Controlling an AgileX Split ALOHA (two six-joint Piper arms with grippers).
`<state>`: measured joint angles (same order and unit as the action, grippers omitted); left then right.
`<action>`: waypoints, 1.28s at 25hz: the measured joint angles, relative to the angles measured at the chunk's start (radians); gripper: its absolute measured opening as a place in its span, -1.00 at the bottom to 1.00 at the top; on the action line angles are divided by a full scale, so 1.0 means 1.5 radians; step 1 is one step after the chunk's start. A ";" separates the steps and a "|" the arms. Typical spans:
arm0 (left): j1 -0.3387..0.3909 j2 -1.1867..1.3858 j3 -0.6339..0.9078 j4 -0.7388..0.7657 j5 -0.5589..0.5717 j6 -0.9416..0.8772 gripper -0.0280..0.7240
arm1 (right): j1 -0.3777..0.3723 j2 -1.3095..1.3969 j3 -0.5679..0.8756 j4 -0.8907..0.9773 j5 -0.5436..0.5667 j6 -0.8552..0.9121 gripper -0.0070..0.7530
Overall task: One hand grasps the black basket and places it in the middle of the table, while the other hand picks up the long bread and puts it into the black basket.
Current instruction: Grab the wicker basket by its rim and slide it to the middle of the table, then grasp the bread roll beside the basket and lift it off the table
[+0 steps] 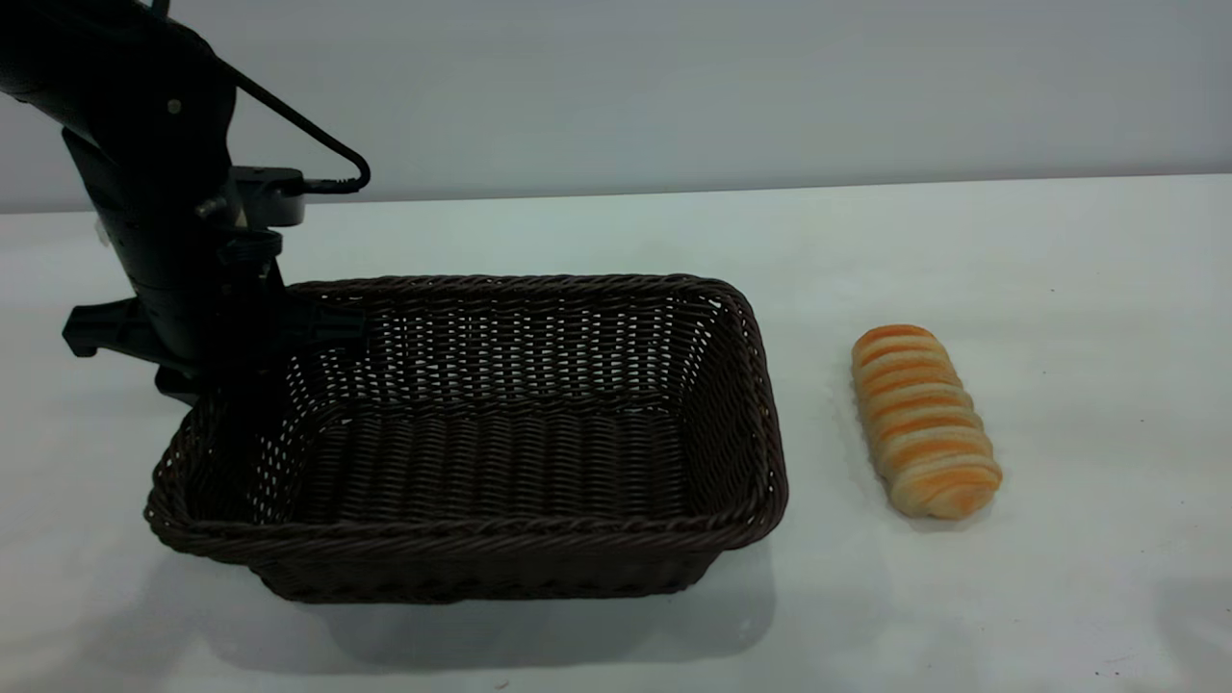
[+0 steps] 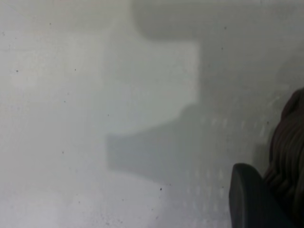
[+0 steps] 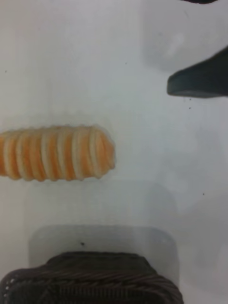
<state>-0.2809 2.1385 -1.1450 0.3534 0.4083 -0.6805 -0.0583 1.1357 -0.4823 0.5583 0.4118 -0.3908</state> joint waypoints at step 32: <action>-0.028 -0.369 0.001 -0.086 0.055 0.069 0.56 | 0.000 0.176 -0.007 0.448 0.029 -0.423 -0.01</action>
<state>-0.3235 1.5845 -1.1442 0.2246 0.4910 -0.5773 -0.0583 1.4000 -0.4930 1.2309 0.4548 -1.0257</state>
